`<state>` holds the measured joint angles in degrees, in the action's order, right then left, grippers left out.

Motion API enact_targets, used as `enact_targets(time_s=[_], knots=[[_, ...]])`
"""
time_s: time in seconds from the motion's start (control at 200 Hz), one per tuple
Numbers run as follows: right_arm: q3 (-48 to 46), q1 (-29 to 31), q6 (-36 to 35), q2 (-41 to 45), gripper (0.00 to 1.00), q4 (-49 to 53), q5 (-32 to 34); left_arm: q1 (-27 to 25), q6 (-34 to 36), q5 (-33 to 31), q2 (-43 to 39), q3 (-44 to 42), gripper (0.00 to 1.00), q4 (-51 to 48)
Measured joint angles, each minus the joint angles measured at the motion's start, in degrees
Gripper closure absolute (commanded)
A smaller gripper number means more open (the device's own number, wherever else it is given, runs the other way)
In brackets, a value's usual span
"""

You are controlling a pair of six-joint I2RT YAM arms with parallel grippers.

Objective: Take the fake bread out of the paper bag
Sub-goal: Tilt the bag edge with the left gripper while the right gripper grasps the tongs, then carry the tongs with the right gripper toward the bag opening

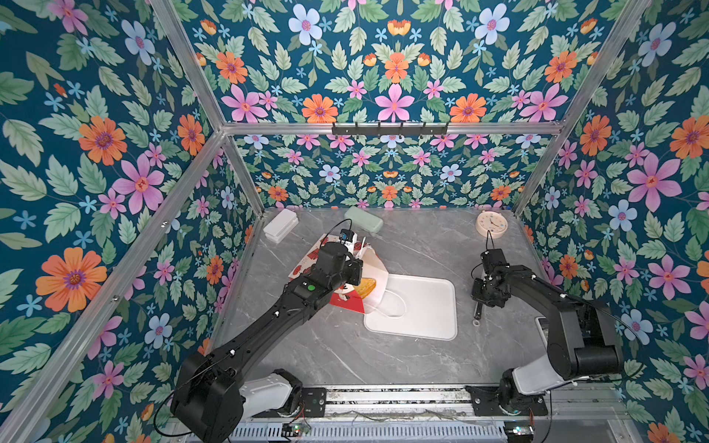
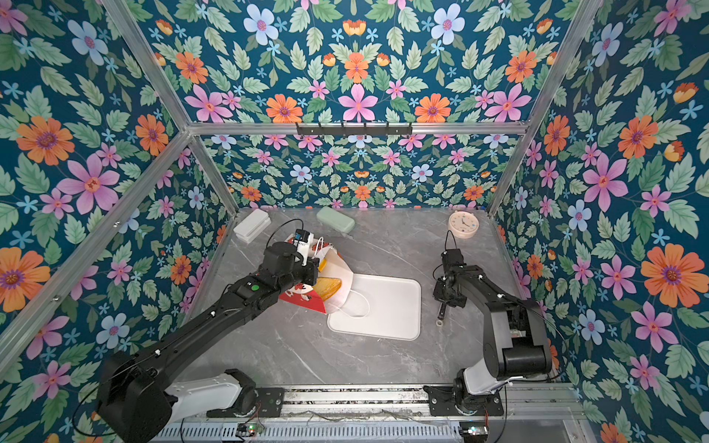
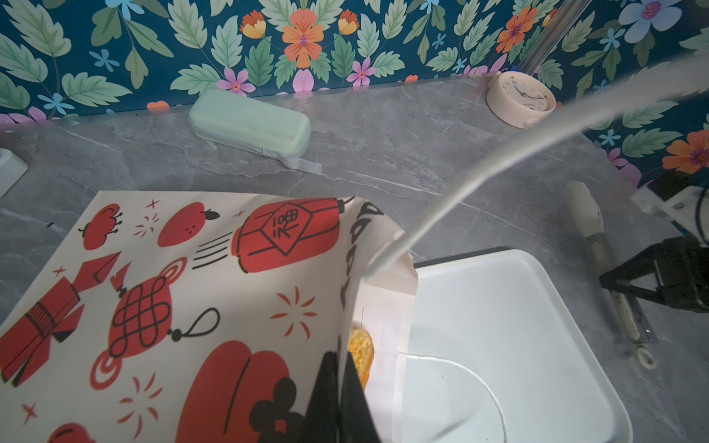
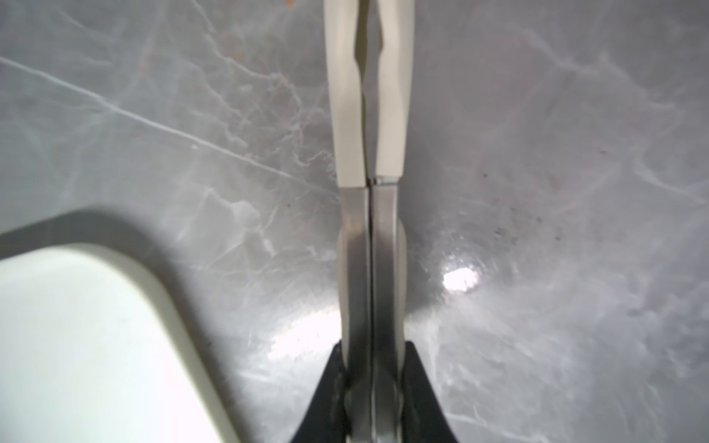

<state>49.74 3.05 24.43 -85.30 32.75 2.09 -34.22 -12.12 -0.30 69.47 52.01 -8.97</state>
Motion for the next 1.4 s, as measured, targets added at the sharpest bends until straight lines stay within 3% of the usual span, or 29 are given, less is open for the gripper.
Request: enact_targets(time_s=[0.12, 0.215, 0.54, 0.675, 0.845, 1.4], knots=[[0.87, 1.22, -0.48, 4.81, 0.88, 3.10, -1.29, 0.00, 0.11, 0.00, 0.04, 0.00, 1.00, 0.00], [3.76, 6.73, -1.20, 8.28, 0.87, 6.84, -2.29, 0.00, 0.50, 0.00, 0.02, -0.02, 1.00, 0.02], [18.93, 42.66, -5.18, 6.71, 0.93, 22.67, -4.70, 0.00, 3.45, 0.04, -1.36, -0.63, 1.00, -0.09], [19.74, 52.35, -5.64, 3.58, 0.95, 25.49, -5.88, -0.02, 4.90, 0.31, -3.06, -1.97, 1.00, -0.31], [19.08, 54.23, -5.90, 0.57, 0.94, 25.70, -6.80, -0.24, 5.25, 0.98, -4.85, -3.45, 1.00, -0.57], [20.26, 54.47, -7.91, 0.50, 0.71, 23.23, -7.50, -0.92, 5.99, 1.09, -5.60, -4.11, 1.00, -0.92]])
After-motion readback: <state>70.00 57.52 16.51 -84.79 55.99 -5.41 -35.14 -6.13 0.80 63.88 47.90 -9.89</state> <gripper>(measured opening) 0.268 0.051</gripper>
